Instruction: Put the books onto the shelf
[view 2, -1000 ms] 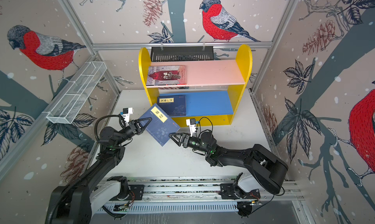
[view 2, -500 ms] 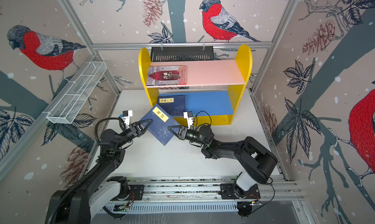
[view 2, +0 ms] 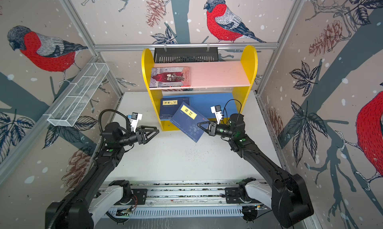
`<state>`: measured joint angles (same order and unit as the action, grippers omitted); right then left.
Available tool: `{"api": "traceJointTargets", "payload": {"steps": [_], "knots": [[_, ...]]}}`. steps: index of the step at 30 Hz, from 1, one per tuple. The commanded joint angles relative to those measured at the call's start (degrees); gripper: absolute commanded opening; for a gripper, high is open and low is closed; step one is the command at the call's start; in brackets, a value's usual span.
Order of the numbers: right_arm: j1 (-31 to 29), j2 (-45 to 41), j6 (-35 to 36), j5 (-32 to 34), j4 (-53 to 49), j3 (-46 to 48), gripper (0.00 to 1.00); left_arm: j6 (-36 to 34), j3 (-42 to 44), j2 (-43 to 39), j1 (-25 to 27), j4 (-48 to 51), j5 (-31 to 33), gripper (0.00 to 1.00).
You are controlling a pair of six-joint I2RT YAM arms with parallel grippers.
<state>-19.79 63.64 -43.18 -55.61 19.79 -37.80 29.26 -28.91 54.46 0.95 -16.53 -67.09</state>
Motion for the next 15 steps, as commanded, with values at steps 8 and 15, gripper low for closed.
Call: {"api": "traceJointTargets", "payload": {"steps": [8,15], "knots": [[-2.8,-0.9,15.2,-16.2,-20.1,-4.6,0.01,-3.4,-2.9,4.7,6.0,0.5,-9.6,0.92],[-10.0,3.6,19.2,-13.3,-25.1,-9.6,0.02,-4.3,-3.7,5.4,8.0,2.4,-9.7,0.89]]}}
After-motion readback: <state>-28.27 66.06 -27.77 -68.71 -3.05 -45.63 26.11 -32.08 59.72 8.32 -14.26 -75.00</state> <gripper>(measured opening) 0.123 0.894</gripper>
